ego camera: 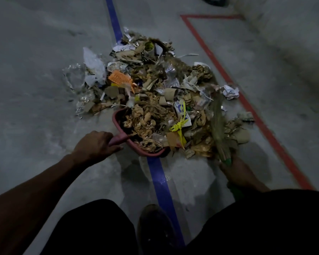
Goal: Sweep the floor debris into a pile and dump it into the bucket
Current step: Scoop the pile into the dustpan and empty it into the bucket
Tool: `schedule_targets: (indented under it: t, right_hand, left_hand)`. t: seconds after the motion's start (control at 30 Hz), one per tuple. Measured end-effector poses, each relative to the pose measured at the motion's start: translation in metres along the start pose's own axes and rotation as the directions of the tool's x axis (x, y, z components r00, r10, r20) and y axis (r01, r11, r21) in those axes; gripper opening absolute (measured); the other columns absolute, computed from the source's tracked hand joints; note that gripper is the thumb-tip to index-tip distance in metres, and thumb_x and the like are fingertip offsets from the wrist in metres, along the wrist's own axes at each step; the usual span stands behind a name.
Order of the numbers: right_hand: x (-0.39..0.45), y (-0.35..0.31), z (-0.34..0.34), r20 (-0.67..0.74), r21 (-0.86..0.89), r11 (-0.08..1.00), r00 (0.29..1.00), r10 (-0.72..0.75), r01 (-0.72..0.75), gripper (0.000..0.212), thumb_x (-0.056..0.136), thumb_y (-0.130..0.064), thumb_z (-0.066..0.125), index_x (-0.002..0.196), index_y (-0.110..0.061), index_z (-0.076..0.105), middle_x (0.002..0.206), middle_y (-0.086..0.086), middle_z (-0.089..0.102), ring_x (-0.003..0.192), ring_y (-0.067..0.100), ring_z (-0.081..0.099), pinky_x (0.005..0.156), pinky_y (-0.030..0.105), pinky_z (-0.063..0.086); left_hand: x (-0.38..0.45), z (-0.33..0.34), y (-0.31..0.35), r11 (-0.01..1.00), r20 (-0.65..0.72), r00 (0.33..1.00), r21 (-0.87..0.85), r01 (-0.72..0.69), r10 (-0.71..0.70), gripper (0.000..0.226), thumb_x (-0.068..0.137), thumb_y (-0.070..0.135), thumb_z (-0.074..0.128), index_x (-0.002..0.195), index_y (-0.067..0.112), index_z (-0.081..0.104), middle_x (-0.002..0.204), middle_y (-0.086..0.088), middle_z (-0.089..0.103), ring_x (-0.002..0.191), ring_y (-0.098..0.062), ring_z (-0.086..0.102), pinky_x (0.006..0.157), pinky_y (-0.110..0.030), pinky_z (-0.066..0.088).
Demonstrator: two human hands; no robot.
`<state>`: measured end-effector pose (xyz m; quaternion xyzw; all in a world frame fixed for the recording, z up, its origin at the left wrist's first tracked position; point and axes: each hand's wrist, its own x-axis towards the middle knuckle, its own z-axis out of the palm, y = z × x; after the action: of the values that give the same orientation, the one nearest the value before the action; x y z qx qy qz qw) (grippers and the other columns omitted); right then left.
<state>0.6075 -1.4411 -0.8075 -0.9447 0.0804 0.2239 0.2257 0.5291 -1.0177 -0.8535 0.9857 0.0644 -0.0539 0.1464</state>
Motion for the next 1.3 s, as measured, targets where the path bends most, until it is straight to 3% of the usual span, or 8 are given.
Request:
schedule_targets:
  t: [0.17, 0.3, 0.5, 0.73, 0.83, 1.03, 1.17, 1.3]
  right_hand:
    - [0.005, -0.018, 0.013, 0.076, 0.022, 1.000, 0.997, -0.016, 0.015, 0.027, 0.092, -0.031, 0.057, 0.117, -0.022, 0.052, 0.092, 0.010, 0.063, 0.070, 0.030, 0.066, 0.053, 0.042, 0.059]
    - [0.004, -0.021, 0.020, 0.079, -0.004, 1.000, 0.997, -0.012, 0.012, 0.030, 0.092, -0.032, 0.058, 0.117, -0.018, 0.052, 0.089, 0.007, 0.062, 0.066, 0.023, 0.065, 0.039, 0.023, 0.047]
    - [-0.001, -0.021, 0.027, 0.071, -0.029, 0.997, 0.995, -0.072, 0.074, 0.030, 0.089, -0.038, 0.056, 0.114, -0.023, 0.050, 0.096, 0.010, 0.059, 0.064, 0.027, 0.067, 0.045, 0.035, 0.056]
    - [-0.022, -0.023, -0.010, -0.041, 0.037, 0.998, 0.998, -0.039, 0.040, 0.025, 0.093, -0.038, 0.059, 0.112, -0.026, 0.048, 0.084, 0.004, 0.062, 0.051, 0.026, 0.066, 0.044, 0.034, 0.054]
    - [-0.021, -0.030, -0.029, -0.100, 0.046, 0.996, 0.993, -0.069, 0.074, 0.035, 0.095, -0.038, 0.059, 0.125, -0.024, 0.050, 0.086, -0.002, 0.062, 0.053, 0.025, 0.066, 0.040, 0.027, 0.047]
    - [0.025, -0.057, -0.062, -0.118, -0.077, 0.976, 0.970, -0.212, 0.203, 0.031, 0.094, -0.038, 0.059, 0.120, -0.021, 0.055, 0.101, 0.009, 0.064, 0.076, 0.025, 0.065, 0.060, 0.035, 0.054]
    - [0.072, -0.076, -0.066, -0.003, -0.234, 0.962, 0.990, -0.144, 0.139, 0.032, 0.093, -0.035, 0.062, 0.114, -0.010, 0.059, 0.092, 0.010, 0.062, 0.073, 0.020, 0.058, 0.060, 0.027, 0.042]
    - [0.091, -0.085, -0.050, 0.117, -0.383, 0.912, 0.987, -0.106, 0.143, 0.040, 0.093, -0.035, 0.063, 0.116, -0.003, 0.059, 0.108, 0.018, 0.063, 0.088, 0.027, 0.058, 0.072, 0.029, 0.043]
  left_hand:
    - [0.008, 0.003, 0.021, 1.000, 0.000, 1.000, 0.022, 0.002, -0.002, 0.041, 0.086, 0.057, 0.058, 0.068, 0.022, 0.048, 0.066, -0.001, 0.050, 0.061, -0.020, 0.044, 0.054, -0.031, 0.029]
    - [0.012, 0.003, 0.037, 1.000, -0.013, 1.000, -0.005, 0.028, -0.028, 0.038, 0.088, 0.055, 0.056, 0.072, 0.020, 0.050, 0.067, -0.002, 0.050, 0.063, -0.021, 0.047, 0.054, -0.030, 0.030]
    - [0.017, 0.005, 0.051, 0.996, -0.038, 0.995, -0.016, 0.090, -0.090, 0.043, 0.089, 0.056, 0.053, 0.082, 0.014, 0.059, 0.070, -0.006, 0.054, 0.062, -0.023, 0.048, 0.052, -0.030, 0.031]
    - [0.005, 0.002, 0.057, 0.983, -0.060, 0.981, -0.046, 0.180, -0.183, 0.046, 0.088, 0.060, 0.051, 0.077, 0.015, 0.048, 0.070, -0.005, 0.049, 0.063, -0.026, 0.050, 0.053, -0.030, 0.033]
    - [-0.001, -0.001, 0.058, 0.976, -0.102, 0.971, -0.060, 0.209, -0.214, 0.046, 0.088, 0.058, 0.052, 0.078, 0.014, 0.046, 0.067, -0.003, 0.043, 0.062, -0.027, 0.049, 0.053, -0.030, 0.032]
    - [-0.003, -0.007, 0.063, 0.958, -0.106, 0.953, -0.005, 0.285, -0.284, 0.042, 0.090, 0.054, 0.050, 0.088, 0.013, 0.056, 0.083, -0.010, 0.061, 0.076, -0.034, 0.062, 0.057, -0.030, 0.038]
    - [0.002, -0.003, 0.066, 0.958, -0.093, 0.954, -0.004, 0.287, -0.286, 0.044, 0.090, 0.057, 0.047, 0.087, 0.014, 0.053, 0.072, -0.004, 0.050, 0.061, -0.025, 0.049, 0.054, -0.029, 0.037]
    - [0.007, 0.001, 0.070, 0.962, -0.091, 0.957, -0.017, 0.274, -0.274, 0.042, 0.091, 0.057, 0.046, 0.085, 0.015, 0.049, 0.070, -0.001, 0.045, 0.059, -0.021, 0.044, 0.053, -0.029, 0.034]
